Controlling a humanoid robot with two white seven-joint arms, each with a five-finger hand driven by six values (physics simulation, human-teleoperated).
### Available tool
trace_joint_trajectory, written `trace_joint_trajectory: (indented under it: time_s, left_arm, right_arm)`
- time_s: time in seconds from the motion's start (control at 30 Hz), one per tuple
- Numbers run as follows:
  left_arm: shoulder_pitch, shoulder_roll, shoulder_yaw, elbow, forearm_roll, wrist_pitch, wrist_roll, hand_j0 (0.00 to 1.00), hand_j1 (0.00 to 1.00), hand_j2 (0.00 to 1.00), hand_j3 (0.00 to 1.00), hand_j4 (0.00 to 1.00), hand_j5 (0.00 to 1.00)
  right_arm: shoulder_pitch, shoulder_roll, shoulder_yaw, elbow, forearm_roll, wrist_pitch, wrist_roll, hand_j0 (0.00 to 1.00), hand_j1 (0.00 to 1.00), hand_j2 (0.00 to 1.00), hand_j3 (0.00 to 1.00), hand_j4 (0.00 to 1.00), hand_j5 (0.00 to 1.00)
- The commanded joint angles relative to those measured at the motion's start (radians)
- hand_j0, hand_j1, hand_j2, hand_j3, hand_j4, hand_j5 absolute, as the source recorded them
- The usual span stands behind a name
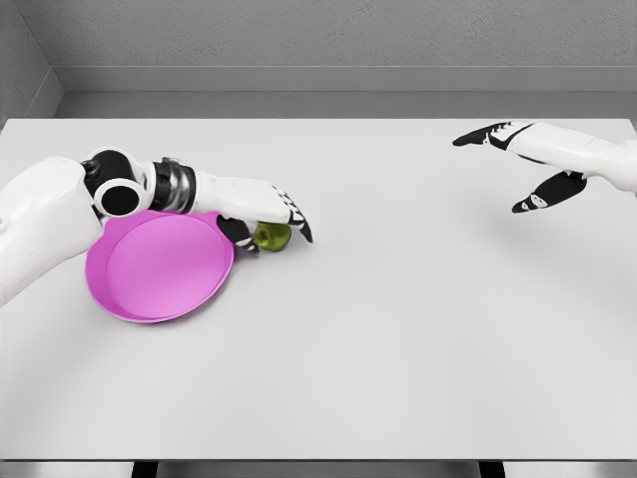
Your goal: Put the apple on the plate with both arms
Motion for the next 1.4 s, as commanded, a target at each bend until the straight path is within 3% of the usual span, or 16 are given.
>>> trace_joint_trajectory:
  time_s: [0.0,0.5,0.93,1.37]
  left_arm:
    - [0.0,-0.001,0.001,0.013,0.004,0.001,0.0,0.81,0.81,0.81,0.81,0.81,0.81]
    - [-0.005,-0.006,0.007,0.025,0.004,0.01,0.0,0.81,0.81,0.81,0.81,0.81,0.81]
    - [-0.005,-0.004,0.006,0.025,0.001,-0.003,0.0,0.61,0.61,0.61,0.61,0.61,0.61]
    - [-0.006,0.007,0.009,0.021,0.009,-0.037,0.0,0.51,0.51,0.51,0.51,0.51,0.51]
  right_arm:
    - [0.0,-0.001,-0.001,-0.001,-0.007,0.003,0.0,1.0,1.0,1.0,1.0,1.0,1.0]
    - [0.0,-0.001,-0.001,-0.001,-0.007,0.003,0.0,1.0,1.0,1.0,1.0,1.0,1.0]
    - [0.002,-0.001,-0.001,-0.001,-0.007,0.003,0.0,1.0,1.0,1.0,1.0,1.0,1.0]
    - [0.0,-0.001,0.001,-0.004,-0.007,0.003,0.0,1.0,1.0,1.0,1.0,1.0,1.0]
